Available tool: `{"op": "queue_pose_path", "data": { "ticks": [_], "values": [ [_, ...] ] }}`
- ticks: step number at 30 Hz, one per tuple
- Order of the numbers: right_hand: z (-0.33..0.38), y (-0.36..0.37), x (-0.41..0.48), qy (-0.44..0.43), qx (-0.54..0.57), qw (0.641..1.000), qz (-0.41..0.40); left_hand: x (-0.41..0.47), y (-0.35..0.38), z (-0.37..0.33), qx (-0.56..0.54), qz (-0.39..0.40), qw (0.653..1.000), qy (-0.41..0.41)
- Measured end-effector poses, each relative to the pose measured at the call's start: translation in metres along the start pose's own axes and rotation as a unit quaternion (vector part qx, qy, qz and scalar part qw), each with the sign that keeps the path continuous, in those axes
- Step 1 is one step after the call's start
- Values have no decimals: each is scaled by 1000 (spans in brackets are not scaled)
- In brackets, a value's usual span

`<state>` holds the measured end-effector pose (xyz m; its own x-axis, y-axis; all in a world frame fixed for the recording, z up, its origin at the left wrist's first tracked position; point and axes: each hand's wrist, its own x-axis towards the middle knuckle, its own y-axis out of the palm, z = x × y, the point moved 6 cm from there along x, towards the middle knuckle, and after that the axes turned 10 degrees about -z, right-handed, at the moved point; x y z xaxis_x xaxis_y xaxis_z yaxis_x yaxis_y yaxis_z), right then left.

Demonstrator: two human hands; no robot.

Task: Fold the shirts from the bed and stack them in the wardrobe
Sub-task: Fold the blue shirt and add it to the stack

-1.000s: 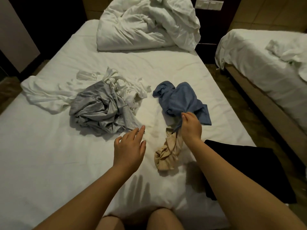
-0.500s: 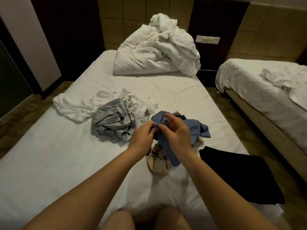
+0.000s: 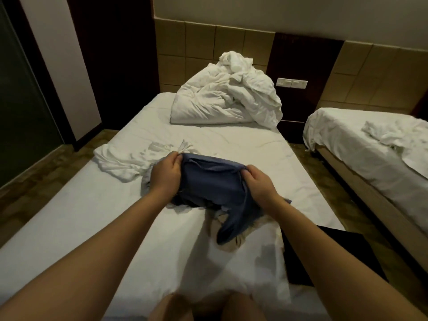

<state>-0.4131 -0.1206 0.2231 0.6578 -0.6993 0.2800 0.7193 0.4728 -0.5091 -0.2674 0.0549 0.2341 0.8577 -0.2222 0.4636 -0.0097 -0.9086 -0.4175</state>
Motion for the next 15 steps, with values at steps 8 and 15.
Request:
{"op": "queue_pose_path", "data": {
  "ticks": [8,15],
  "values": [
    [17,-3,-1,-98,-360,927,42,33,-80,-12,-19,-130,991,20],
    [20,-19,5,49,-57,995,66,39,-95,25,190,-5,982,8]
  ]
}}
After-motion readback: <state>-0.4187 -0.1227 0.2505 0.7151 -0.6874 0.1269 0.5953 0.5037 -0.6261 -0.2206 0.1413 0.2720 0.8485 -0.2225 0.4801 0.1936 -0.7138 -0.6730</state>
